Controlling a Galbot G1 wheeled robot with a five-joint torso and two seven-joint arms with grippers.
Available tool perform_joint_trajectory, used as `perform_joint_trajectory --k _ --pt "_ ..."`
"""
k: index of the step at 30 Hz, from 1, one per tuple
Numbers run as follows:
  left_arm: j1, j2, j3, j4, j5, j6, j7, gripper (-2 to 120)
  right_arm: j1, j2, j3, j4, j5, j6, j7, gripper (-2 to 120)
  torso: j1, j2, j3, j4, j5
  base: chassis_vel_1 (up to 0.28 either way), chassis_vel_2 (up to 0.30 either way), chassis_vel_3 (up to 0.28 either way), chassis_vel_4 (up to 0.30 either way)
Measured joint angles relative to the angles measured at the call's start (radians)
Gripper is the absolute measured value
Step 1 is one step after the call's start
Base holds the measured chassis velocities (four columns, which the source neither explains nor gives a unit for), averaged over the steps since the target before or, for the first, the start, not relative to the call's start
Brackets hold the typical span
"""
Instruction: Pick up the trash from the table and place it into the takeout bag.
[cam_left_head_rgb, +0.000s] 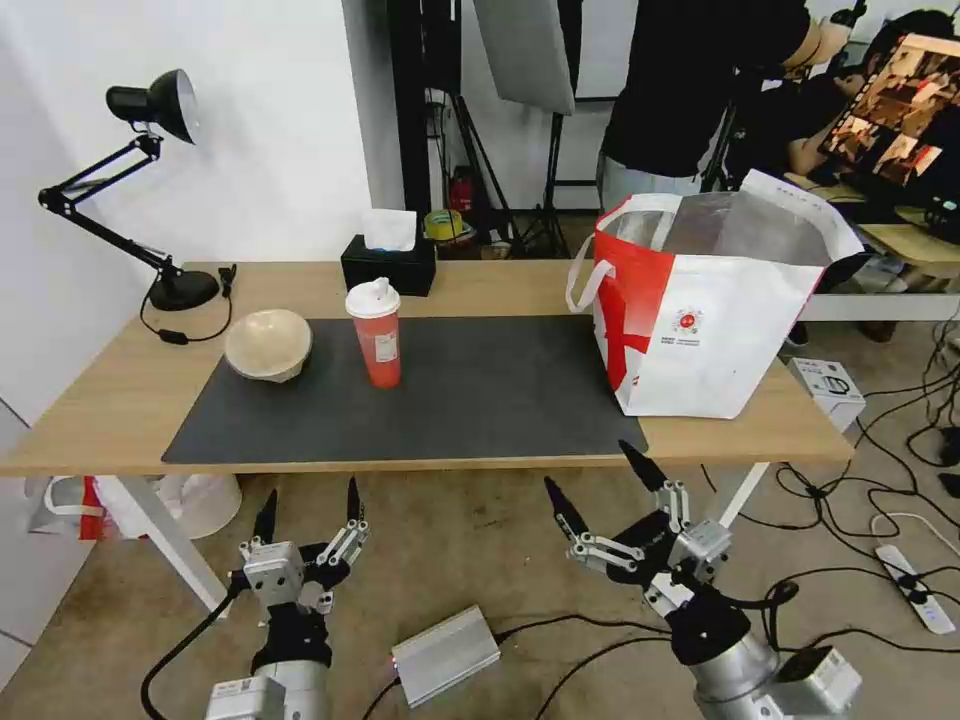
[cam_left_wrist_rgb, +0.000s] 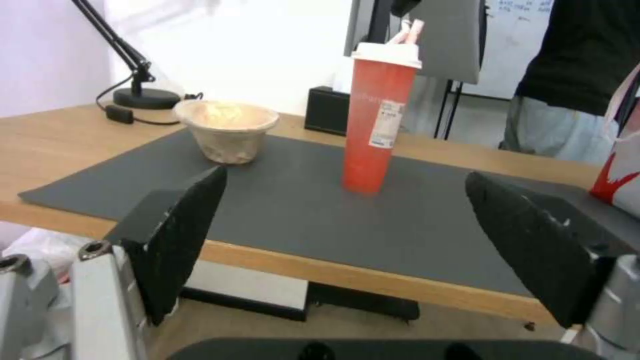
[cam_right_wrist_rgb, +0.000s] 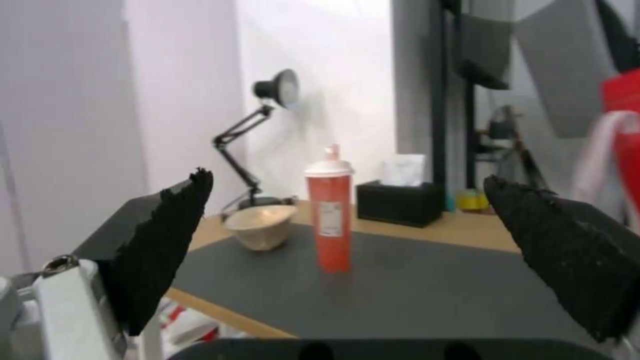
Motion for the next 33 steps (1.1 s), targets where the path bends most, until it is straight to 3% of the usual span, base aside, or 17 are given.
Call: perform_joint_trajectory --k 10,16,25,33 --pt "-0.001 -0.001 -0.01 0.001 0.0 0.001 -0.002 95 0.136 -0.071 -0.038 0.006 0.099 -0.066 -0.063 100 0.0 0.0 0.0 0.0 0.0 0.0 0.0 0.0 0.0" --pt "0.005 -0.002 -0.019 -0.012 0.001 0.001 -0.001 95 0.34 -0.102 -0.136 -0.008 0.223 -0.14 -0.043 100 0.0 0.0 0.0 0.0001 -0.0001 0.0 0.0 0.0 0.0" --pt "0.01 -0.003 -0.034 -0.012 0.001 0.001 -0.001 95 0.577 -0.086 -0.294 -0.071 0.297 -0.184 0.005 100 0.0 0.0 0.0 0.0002 -0.0001 0.0 0.0 0.0 0.0" --pt "0.009 -0.003 -0.036 -0.01 0.002 0.001 -0.001 95 0.69 -0.076 -0.377 -0.103 0.359 -0.2 0.01 100 0.0 0.0 0.0 -0.0001 -0.0002 0.0 0.0 0.0 0.0"
